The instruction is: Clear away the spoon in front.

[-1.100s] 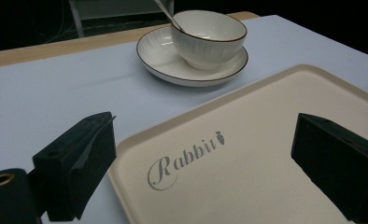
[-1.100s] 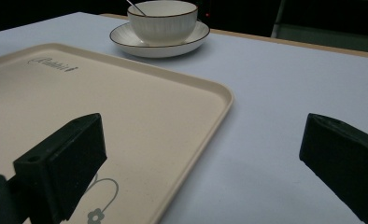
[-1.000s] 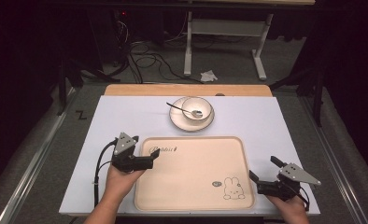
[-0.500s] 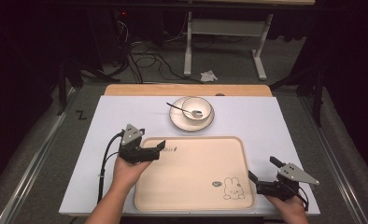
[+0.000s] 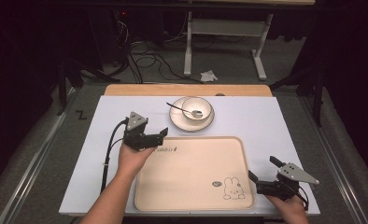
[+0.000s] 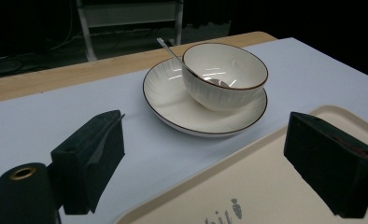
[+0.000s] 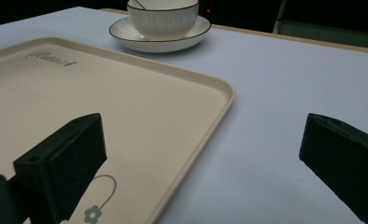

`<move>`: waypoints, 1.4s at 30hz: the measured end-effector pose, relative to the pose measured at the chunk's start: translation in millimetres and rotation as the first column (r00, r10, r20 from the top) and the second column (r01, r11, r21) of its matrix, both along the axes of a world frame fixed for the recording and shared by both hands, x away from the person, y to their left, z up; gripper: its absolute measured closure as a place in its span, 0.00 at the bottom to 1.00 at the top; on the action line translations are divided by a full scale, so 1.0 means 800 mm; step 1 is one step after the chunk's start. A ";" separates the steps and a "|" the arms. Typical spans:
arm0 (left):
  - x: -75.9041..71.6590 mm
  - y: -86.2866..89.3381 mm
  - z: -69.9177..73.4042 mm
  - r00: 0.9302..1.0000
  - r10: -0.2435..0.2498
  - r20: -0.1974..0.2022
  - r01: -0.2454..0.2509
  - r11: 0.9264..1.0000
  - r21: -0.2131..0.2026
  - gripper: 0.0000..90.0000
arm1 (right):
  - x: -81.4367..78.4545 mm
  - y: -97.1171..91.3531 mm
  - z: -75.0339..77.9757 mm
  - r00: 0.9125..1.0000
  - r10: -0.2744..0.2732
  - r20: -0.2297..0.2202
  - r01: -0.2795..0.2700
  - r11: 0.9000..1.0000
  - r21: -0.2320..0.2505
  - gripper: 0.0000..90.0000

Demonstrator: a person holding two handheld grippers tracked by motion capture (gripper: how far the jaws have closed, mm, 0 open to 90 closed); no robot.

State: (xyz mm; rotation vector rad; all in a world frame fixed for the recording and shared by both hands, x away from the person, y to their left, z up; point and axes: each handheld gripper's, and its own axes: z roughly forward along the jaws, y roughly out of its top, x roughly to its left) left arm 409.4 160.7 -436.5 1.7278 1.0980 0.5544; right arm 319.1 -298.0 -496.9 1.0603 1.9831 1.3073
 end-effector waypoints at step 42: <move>0.122 -0.021 0.017 0.991 0.044 -0.124 -0.050 0.998 -0.042 0.41 | 0.003 0.002 -0.003 1.000 0.006 -0.006 -0.006 1.000 -0.004 0.01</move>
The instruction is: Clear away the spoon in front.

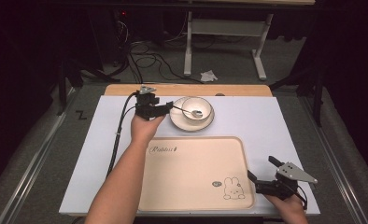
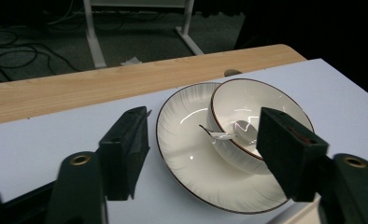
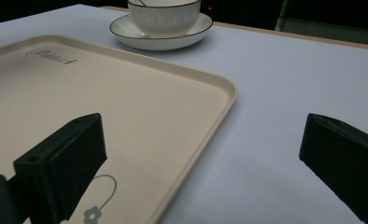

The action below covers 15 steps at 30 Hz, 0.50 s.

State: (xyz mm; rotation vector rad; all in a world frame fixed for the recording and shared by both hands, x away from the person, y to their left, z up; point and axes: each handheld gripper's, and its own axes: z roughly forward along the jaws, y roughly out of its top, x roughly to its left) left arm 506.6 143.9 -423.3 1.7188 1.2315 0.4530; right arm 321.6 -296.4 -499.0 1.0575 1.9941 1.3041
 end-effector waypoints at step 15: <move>0.006 -0.007 -0.007 1.000 0.012 -0.008 -0.012 1.000 -0.006 0.71 | 0.001 0.000 -0.001 1.000 -0.002 -0.006 0.002 1.000 0.005 0.01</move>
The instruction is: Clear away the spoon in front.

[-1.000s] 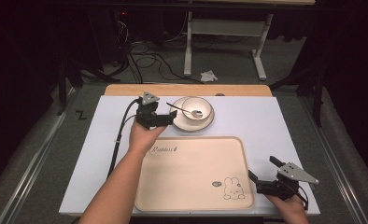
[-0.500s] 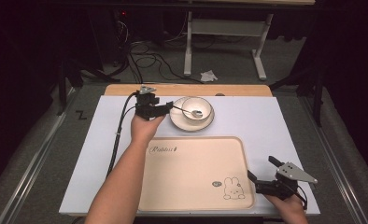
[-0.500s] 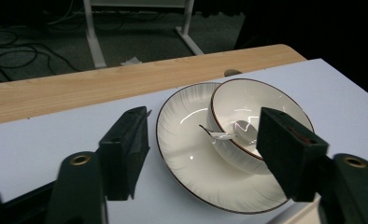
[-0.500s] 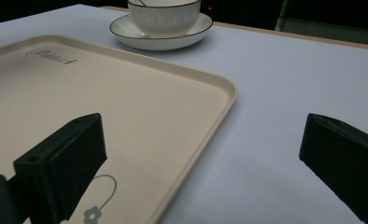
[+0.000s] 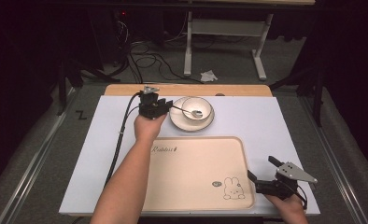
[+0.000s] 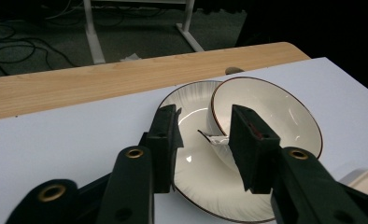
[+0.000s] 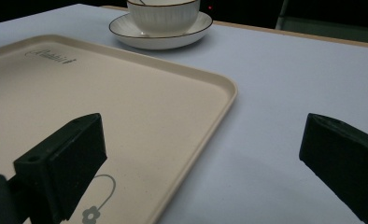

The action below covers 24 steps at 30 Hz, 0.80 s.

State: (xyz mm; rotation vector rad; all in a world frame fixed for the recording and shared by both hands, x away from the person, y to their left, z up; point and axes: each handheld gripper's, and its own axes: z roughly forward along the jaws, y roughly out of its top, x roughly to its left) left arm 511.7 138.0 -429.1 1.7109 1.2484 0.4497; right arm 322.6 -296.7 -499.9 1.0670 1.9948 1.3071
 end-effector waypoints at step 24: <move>-0.006 -0.004 0.003 0.999 -0.039 0.018 0.039 0.999 -0.005 0.97 | 0.001 -0.001 -0.001 1.000 0.000 -0.002 0.000 1.000 0.000 0.01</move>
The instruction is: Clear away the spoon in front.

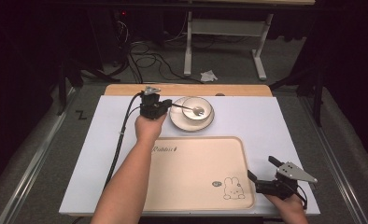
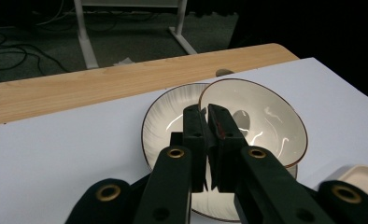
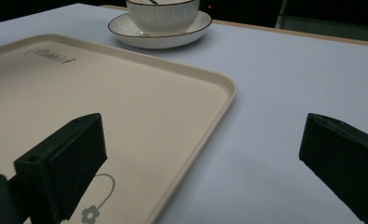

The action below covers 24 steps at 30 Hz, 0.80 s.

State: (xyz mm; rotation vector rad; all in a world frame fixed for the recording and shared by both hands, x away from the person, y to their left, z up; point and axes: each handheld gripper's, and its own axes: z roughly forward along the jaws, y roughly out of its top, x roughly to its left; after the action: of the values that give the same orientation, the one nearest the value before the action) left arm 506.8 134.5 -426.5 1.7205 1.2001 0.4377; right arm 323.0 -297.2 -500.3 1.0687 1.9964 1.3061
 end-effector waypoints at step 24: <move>-0.021 -0.011 0.017 0.994 -0.037 0.104 0.038 0.999 -0.004 1.00 | 0.000 0.000 0.000 1.000 -0.003 -0.002 0.003 1.000 0.003 0.01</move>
State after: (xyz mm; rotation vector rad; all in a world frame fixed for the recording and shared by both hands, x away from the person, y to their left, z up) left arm 490.2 125.8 -412.6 1.6912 1.0919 0.4943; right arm 322.9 -296.9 -500.1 1.0741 1.9945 1.3078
